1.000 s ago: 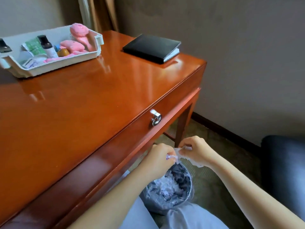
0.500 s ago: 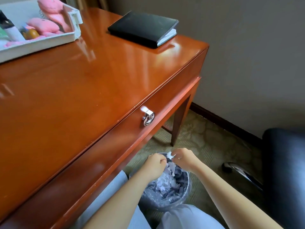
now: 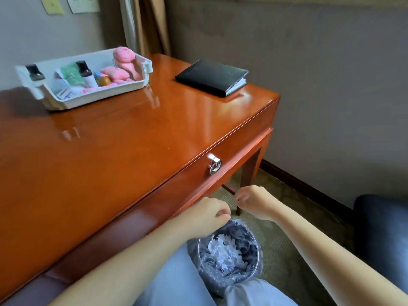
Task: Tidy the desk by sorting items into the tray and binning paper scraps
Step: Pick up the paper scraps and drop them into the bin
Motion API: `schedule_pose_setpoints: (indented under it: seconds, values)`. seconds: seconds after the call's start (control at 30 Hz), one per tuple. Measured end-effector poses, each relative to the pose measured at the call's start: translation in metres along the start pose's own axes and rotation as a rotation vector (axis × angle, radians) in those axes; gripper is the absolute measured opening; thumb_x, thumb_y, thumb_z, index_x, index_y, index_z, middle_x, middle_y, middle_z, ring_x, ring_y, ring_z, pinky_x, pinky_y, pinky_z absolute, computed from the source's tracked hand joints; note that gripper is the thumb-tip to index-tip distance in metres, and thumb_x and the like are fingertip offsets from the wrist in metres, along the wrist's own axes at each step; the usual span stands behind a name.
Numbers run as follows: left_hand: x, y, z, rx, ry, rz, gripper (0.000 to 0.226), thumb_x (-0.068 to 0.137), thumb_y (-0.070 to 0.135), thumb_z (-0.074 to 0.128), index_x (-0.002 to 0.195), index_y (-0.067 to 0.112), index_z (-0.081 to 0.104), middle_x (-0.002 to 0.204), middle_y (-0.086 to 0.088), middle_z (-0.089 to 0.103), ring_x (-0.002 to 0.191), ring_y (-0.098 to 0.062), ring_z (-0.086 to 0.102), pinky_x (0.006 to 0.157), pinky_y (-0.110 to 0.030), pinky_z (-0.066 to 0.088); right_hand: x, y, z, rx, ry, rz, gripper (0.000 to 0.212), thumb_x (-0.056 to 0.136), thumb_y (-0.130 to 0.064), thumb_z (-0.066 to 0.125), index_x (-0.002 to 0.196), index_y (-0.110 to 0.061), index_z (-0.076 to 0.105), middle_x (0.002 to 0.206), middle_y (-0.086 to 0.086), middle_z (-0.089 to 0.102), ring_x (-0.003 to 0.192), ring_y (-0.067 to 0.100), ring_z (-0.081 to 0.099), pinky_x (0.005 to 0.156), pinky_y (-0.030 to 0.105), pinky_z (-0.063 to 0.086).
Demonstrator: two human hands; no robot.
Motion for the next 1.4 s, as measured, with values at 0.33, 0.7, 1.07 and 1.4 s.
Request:
schedule_pose_setpoints:
  seconds: [0.33, 0.7, 1.07, 1.4]
  values:
    - [-0.104, 0.04, -0.107, 0.11, 0.222, 0.104, 0.023, 0.094, 0.03, 0.049, 0.111, 0.026, 0.065, 0.108, 0.009, 0.067, 0.097, -0.005, 0.06, 0.09, -0.028, 0.051, -0.057, -0.146, -0.074, -0.109, 0.116, -0.344, 0.019, 0.089, -0.013, 0.056, 0.101, -0.015, 0.07, 0.1, -0.001, 0.07, 0.091, 0.017, 0.065, 0.081, 0.028, 0.054]
    - [-0.249, -0.017, -0.208, 0.291, 0.448, -0.072, 0.025, 0.095, 0.038, 0.048, 0.116, 0.032, 0.061, 0.112, 0.015, 0.062, 0.095, 0.002, 0.055, 0.079, -0.013, 0.043, -0.091, -0.319, -0.076, -0.191, 0.158, -0.638, 0.016, 0.085, -0.014, 0.057, 0.095, -0.018, 0.07, 0.089, -0.005, 0.067, 0.074, 0.008, 0.06, 0.061, 0.014, 0.048]
    - [-0.403, -0.141, -0.239, 0.251, 0.671, -0.433, 0.024, 0.095, 0.034, 0.049, 0.117, 0.036, 0.058, 0.111, 0.013, 0.061, 0.095, -0.004, 0.058, 0.08, -0.018, 0.05, -0.101, -0.478, 0.032, -0.233, -0.057, -0.917, 0.023, 0.085, -0.01, 0.06, 0.104, -0.019, 0.069, 0.098, -0.006, 0.067, 0.084, 0.008, 0.062, 0.068, 0.015, 0.051]
    - [-0.524, -0.254, -0.239, 0.214, 0.961, -0.714, 0.027, 0.095, 0.017, 0.052, 0.12, 0.023, 0.059, 0.126, 0.004, 0.055, 0.11, -0.009, 0.052, 0.093, -0.022, 0.044, -0.118, -0.579, 0.139, -0.282, -0.195, -1.085, 0.032, 0.088, -0.02, 0.062, 0.118, -0.011, 0.061, 0.117, 0.008, 0.064, 0.105, 0.024, 0.06, 0.086, 0.026, 0.044]
Point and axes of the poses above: each hand's wrist, its own x-axis towards the middle knuckle, its own z-axis out of the palm, y = z × x, the point moved 10 cm from there along x, towards the middle knuckle
